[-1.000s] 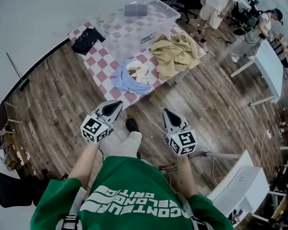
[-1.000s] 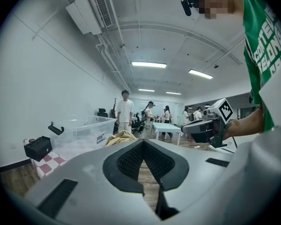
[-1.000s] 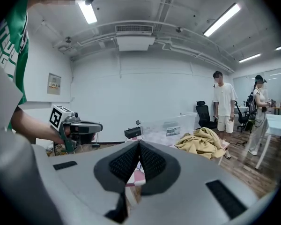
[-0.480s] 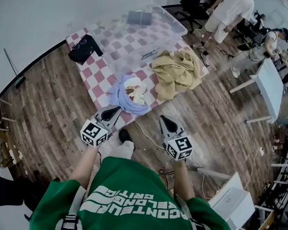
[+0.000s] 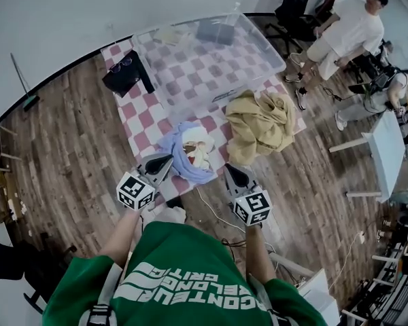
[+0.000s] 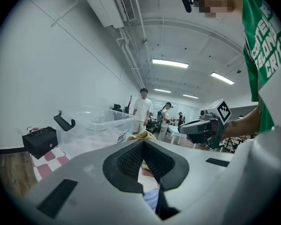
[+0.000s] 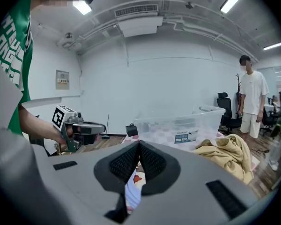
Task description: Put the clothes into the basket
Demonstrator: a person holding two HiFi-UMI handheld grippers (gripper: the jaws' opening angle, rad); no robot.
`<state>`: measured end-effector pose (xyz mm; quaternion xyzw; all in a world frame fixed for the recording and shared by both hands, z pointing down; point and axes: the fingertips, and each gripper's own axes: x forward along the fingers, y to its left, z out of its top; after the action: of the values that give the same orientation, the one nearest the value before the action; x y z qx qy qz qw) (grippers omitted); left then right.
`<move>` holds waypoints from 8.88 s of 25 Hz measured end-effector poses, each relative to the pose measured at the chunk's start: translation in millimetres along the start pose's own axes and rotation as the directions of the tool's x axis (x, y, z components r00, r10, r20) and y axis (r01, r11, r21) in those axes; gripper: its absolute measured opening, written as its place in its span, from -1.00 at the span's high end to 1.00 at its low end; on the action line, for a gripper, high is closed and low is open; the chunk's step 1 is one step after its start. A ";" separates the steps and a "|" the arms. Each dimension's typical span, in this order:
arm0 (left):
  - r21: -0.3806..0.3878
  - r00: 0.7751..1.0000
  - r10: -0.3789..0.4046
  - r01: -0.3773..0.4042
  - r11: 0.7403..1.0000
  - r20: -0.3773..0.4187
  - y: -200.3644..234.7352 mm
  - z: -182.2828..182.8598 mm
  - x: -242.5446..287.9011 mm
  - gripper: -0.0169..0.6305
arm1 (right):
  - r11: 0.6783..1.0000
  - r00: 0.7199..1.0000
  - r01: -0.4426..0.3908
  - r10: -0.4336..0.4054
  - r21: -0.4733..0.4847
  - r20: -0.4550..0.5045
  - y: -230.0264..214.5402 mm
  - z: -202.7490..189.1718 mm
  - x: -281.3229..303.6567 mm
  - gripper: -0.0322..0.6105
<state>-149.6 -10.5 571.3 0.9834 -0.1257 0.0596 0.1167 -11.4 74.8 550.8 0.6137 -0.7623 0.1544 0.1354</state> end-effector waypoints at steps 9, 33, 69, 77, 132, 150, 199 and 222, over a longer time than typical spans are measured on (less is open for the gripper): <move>-0.013 1.000 0.024 -0.024 1.000 -0.013 22.5 -9.6 6.1 0.94 | 0.998 0.998 -0.054 0.054 -0.012 -0.045 -9.4 -1.3 39.7 0.87; -0.020 0.992 0.119 -0.120 0.993 -0.052 40.7 -28.3 26.0 0.94 | 0.978 0.975 -0.204 0.200 -0.036 -0.093 -33.6 -9.5 95.7 0.87; -0.174 0.812 -0.044 -0.071 0.982 -0.582 93.5 -242.1 97.8 -0.24 | 0.875 0.745 -0.472 0.329 -0.110 -0.581 -5.1 -219.5 226.5 -0.29; -0.179 0.757 -0.034 -0.111 0.978 -0.653 85.5 -268.7 109.3 -0.23 | 0.898 0.734 -0.418 0.243 -0.140 -0.634 -5.7 -251.5 233.9 -0.28; 0.530 0.984 -0.151 0.078 0.844 0.096 -12.6 304.0 132.5 0.47 | 0.870 0.938 0.076 0.104 -0.487 0.331 -54.8 295.0 47.7 0.51; 0.575 0.988 -0.081 -0.011 0.818 0.134 66.9 403.4 237.5 0.47 | 0.854 0.913 0.068 0.155 -0.516 0.377 -163.1 401.3 115.7 0.52; -0.017 0.913 0.030 -0.041 0.999 -0.407 309.1 47.3 397.4 0.47 | 0.834 0.785 -0.513 0.363 -0.200 -0.501 -283.6 83.9 426.2 0.51; -0.089 0.756 0.058 -0.152 0.984 -0.652 321.6 -76.0 381.2 0.16 | 0.822 0.550 -0.566 0.325 -0.058 -0.769 -283.8 -26.5 442.0 0.23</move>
<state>126.1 -383.6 769.5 0.8833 -0.1368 0.3928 0.2161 173.7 -366.1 769.7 0.2544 -0.7881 0.2979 0.4747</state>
